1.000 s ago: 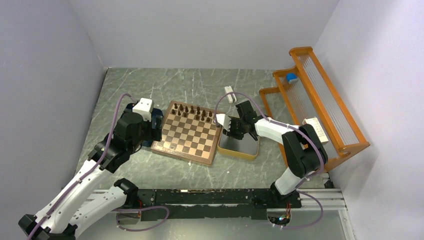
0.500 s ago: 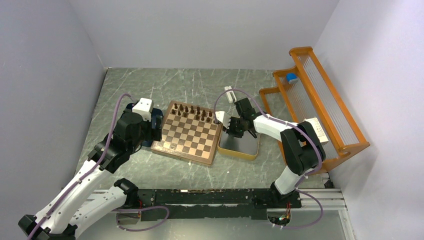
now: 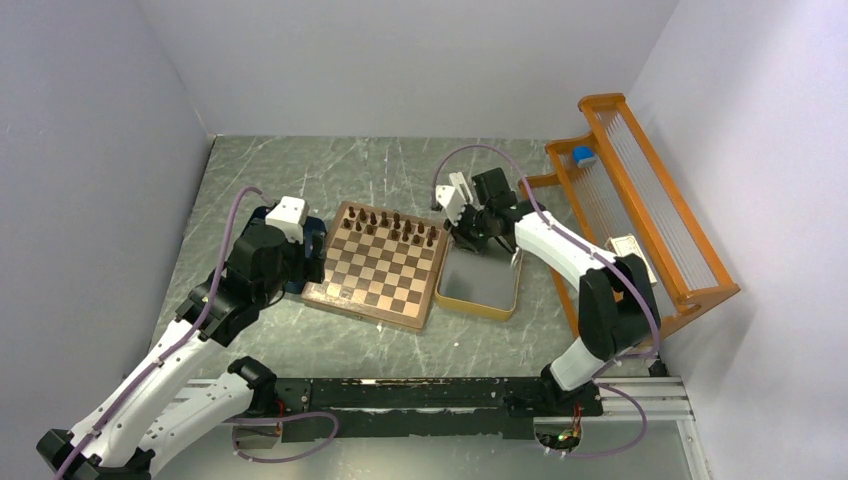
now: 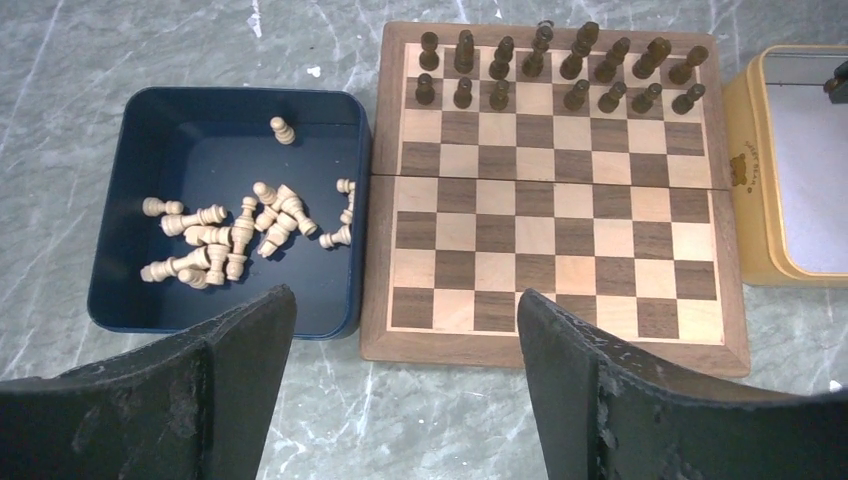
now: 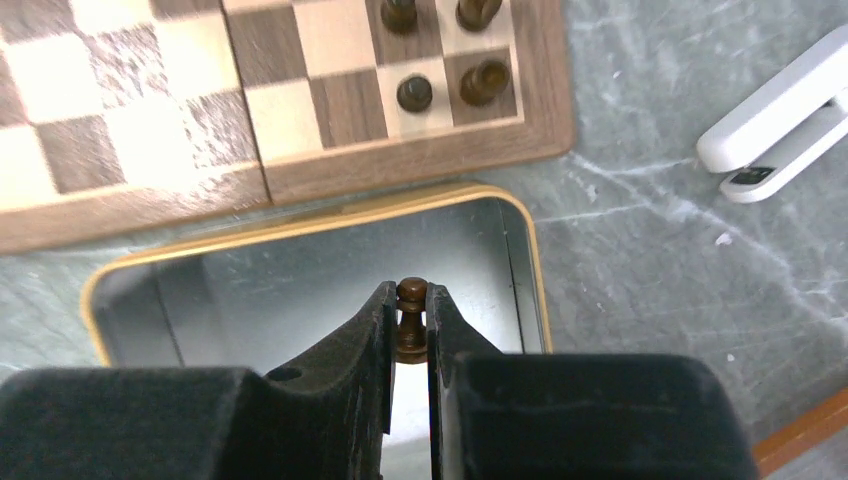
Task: Set up the chess pieces on the board
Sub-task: Pick up the chess piece from the storage box, then place the chess piece on the chessboard.
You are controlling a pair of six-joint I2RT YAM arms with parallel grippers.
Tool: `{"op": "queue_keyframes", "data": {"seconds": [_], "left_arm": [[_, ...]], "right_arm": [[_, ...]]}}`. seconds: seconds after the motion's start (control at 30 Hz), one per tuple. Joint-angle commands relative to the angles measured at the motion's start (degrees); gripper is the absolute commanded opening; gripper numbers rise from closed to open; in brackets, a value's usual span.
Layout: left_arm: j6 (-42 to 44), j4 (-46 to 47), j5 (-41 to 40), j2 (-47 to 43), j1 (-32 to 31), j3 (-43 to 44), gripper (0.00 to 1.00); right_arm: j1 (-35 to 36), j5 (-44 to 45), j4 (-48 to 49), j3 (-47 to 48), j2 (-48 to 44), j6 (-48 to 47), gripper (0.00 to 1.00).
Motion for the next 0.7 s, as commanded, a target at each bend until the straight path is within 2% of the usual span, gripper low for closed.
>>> {"op": "queue_keyframes", "data": {"seconds": [0.0,0.07,0.13,0.2,0.33,0.53,0.67], "left_arm": [[-1.52,1.66,2.57,-0.06,-0.36,0.42,0.85],[-2.16,1.92,3.75,0.41,-0.4,0.43,0.83],[-2.83,2.37,5.26,1.06,-0.36,0.35,0.83],[-4.52,2.33,6.53,2.23,-0.41,0.49,0.83],[-10.16,1.99,13.59,6.25,-0.29,3.16,0.82],[-13.01,-0.63,18.08,14.39,1.55,10.4,0.81],[-12.86,-2.89,22.13,17.23,7.78,14.31,0.8]], "right_arm": [[-0.32,-5.62,-0.19,1.86,-4.7,6.89,0.0],[-0.05,-9.21,4.18,0.56,-6.5,10.69,0.0],[0.75,-13.03,12.95,-1.7,-8.78,15.75,0.01],[2.71,-13.7,21.71,-5.19,-11.14,21.43,0.02],[8.96,-10.57,36.12,-12.32,-14.63,22.35,0.03],[17.05,-8.05,46.54,-14.67,-9.03,22.9,0.02],[21.19,-3.38,54.62,-15.4,-4.0,24.68,0.02]]}}
